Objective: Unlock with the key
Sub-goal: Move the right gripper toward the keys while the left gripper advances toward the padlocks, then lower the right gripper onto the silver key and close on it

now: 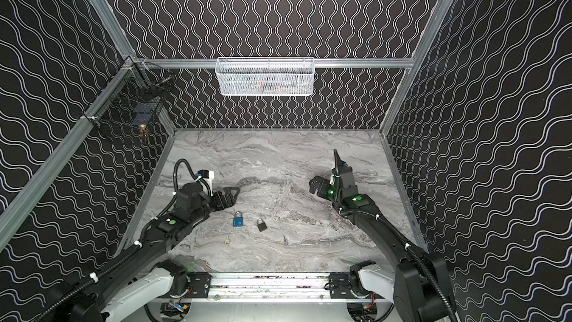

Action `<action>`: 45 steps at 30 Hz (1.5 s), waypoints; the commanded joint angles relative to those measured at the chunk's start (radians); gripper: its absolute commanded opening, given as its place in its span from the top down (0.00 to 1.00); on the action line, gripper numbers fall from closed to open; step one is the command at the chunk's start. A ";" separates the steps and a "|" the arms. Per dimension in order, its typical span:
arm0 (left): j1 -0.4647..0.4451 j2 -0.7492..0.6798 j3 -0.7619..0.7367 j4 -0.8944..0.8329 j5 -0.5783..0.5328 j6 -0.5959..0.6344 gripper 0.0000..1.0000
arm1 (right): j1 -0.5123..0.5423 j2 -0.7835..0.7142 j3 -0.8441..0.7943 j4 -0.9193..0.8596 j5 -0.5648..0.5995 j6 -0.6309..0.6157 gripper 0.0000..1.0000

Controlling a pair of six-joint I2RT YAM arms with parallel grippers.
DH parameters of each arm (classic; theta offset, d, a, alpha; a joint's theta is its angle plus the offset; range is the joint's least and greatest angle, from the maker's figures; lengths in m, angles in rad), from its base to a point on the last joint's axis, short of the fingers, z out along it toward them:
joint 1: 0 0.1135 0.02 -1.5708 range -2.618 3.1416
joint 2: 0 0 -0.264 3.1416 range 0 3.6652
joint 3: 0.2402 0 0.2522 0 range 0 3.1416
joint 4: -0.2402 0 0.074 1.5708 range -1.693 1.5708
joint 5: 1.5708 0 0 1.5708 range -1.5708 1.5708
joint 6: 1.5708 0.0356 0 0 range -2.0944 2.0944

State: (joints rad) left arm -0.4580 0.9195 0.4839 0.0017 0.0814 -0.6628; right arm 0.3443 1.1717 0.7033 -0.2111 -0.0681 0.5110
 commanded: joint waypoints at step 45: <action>-0.424 -0.023 -0.048 -0.092 -0.198 -0.219 0.01 | 0.786 0.276 0.071 -0.294 0.253 0.365 0.49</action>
State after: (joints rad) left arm -0.8822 0.9047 0.4435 -0.0845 -0.1001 -0.8608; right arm 1.1213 1.4384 0.7609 -0.4992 0.1513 0.8387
